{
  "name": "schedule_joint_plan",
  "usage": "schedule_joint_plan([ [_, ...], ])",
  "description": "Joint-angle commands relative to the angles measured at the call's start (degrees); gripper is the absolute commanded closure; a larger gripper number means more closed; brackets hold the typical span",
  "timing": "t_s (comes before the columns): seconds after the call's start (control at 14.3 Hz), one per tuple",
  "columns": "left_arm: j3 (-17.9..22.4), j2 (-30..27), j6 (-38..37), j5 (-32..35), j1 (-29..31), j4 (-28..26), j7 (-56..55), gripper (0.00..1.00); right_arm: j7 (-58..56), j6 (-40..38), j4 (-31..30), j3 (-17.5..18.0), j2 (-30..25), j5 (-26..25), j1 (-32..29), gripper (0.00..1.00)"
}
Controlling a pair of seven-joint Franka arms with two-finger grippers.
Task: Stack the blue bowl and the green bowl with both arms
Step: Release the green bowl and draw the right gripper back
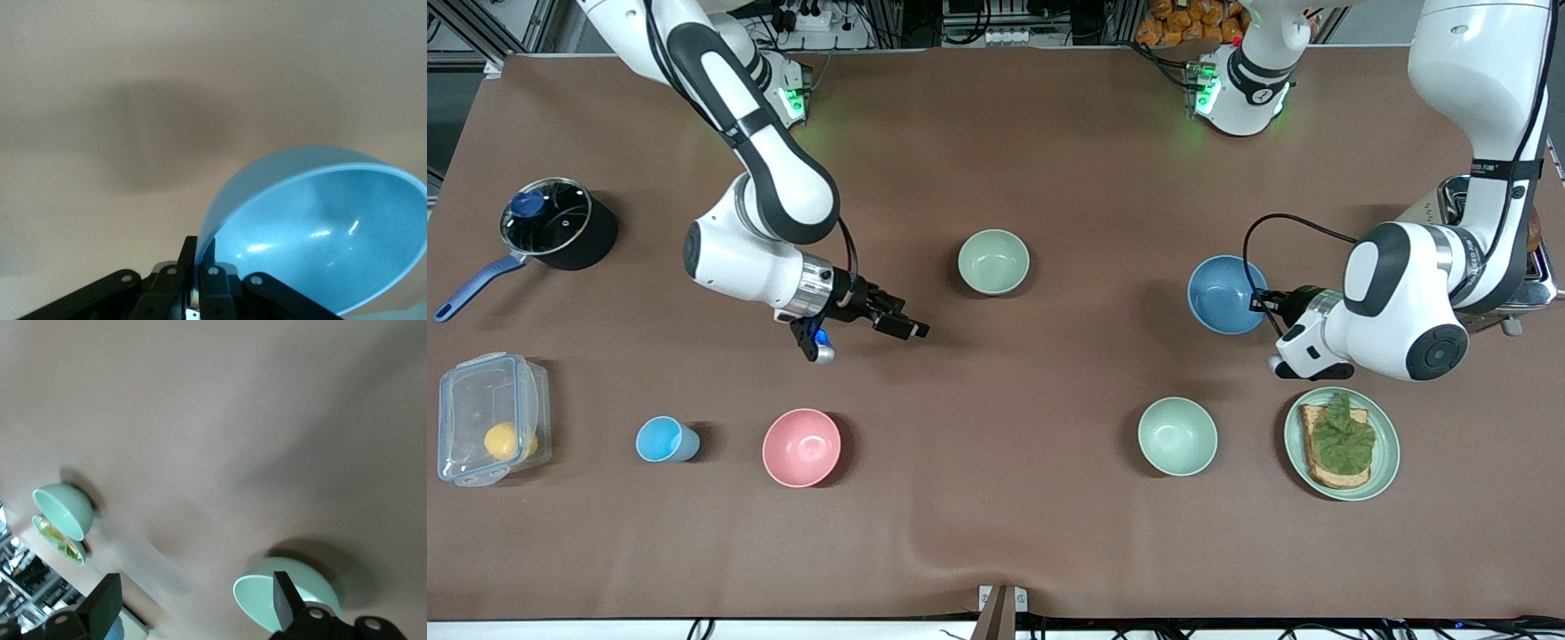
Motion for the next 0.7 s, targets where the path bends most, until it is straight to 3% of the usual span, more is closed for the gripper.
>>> schedule_joint_plan([
  [0.0,0.01,0.07,-1.23,-1.29,0.07,0.43,-0.37,1.0,3.17,-0.33,-0.28,0.04,3.22,0.51,0.56,0.0],
  [0.28,0.01,0.33,-1.32,-1.21,0.07,0.43,-0.37,1.0,3.96,-0.07,-3.09,-0.49,6.48,-0.02,-0.4,0.0],
  [0.63,0.01,0.33,-2.99,-1.29,-0.1,0.78,-0.64,1.0,13.7,-1.91,-0.81,-1.02,7.37,-0.28,0.92,0.0],
])
